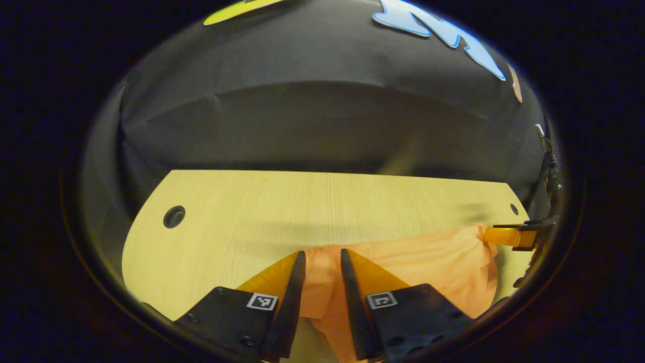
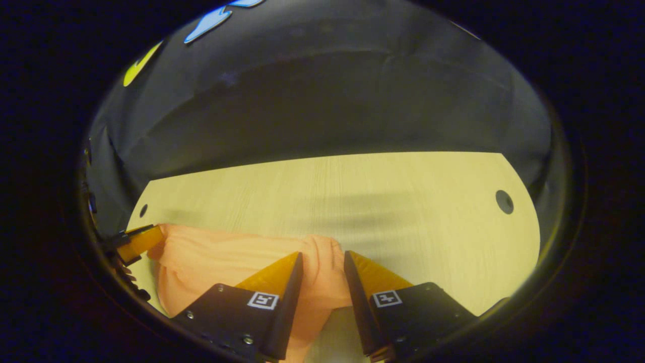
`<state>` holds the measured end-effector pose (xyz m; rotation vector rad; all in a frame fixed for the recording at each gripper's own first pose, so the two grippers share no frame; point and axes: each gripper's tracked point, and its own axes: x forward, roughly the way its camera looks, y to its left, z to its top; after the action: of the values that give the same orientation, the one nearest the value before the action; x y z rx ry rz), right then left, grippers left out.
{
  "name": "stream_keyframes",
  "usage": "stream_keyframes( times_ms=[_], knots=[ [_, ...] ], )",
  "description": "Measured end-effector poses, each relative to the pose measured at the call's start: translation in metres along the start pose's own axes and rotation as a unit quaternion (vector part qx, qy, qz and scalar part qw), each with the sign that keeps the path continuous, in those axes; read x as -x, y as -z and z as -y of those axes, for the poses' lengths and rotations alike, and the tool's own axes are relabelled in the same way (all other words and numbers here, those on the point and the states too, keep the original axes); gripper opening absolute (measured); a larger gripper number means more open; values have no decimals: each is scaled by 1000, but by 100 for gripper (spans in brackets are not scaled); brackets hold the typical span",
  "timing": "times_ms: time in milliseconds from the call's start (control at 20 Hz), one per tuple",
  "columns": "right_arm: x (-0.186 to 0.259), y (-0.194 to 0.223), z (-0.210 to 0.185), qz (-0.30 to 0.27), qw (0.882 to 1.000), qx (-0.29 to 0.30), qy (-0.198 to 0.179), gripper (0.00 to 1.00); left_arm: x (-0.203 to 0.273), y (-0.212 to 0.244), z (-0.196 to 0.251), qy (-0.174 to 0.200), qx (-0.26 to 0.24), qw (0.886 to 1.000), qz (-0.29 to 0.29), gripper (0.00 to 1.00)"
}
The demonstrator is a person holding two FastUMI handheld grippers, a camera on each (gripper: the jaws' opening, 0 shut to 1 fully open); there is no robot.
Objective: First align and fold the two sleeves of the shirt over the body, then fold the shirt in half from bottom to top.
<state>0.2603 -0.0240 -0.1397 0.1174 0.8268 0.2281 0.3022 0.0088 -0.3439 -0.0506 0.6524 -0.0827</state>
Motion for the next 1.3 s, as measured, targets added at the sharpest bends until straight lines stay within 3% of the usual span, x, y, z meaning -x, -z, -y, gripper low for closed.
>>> stream_keyframes(
  times_ms=[50, 100, 200, 400, 450, 600, 650, 750, 800, 1050, 1200, 1300],
  knots=[
    [7, -3, 0, 8, 1000, 0, 3, 57, 10, -8, 0, -2, -10, 1000, 9, 57],
    [15, -6, 0, 16, 1000, -1, 4, 57, 21, -15, 3, 1, -17, 1000, 17, 65],
    [34, -9, -4, 24, 1000, 2, 3, 57, 45, -27, 16, 6, -27, 999, 27, 60],
    [86, -8, -7, 33, 999, 7, -1, 57, 98, -43, 37, 18, -22, 999, 41, 59],
    [100, -8, -9, 37, 999, 7, -3, 57, 114, -47, 40, 20, -20, 999, 45, 54],
    [149, -14, -16, 57, 998, 14, -8, 57, 173, -51, 49, 20, -16, 998, 58, 55],
    [167, -16, -20, 67, 998, 18, -8, 57, 191, -52, 51, 20, -15, 998, 62, 65],
    [202, -19, -26, 87, 996, 23, -10, 56, 228, -53, 55, 19, -13, 997, 71, 64],
    [219, -20, -30, 97, 995, 24, -13, 56, 248, -51, 57, 20, -10, 997, 77, 54],
    [291, -8, -41, 129, 990, 42, -23, 56, 327, -44, 68, 19, 9, 994, 109, 54],
    [321, 12, -51, 140, 988, 45, -34, 57, 364, -30, 75, 18, 13, 992, 123, 64],
    [335, 24, -55, 146, 987, 46, -38, 57, 386, -18, 76, 15, 10, 992, 127, 57]
  ],
)
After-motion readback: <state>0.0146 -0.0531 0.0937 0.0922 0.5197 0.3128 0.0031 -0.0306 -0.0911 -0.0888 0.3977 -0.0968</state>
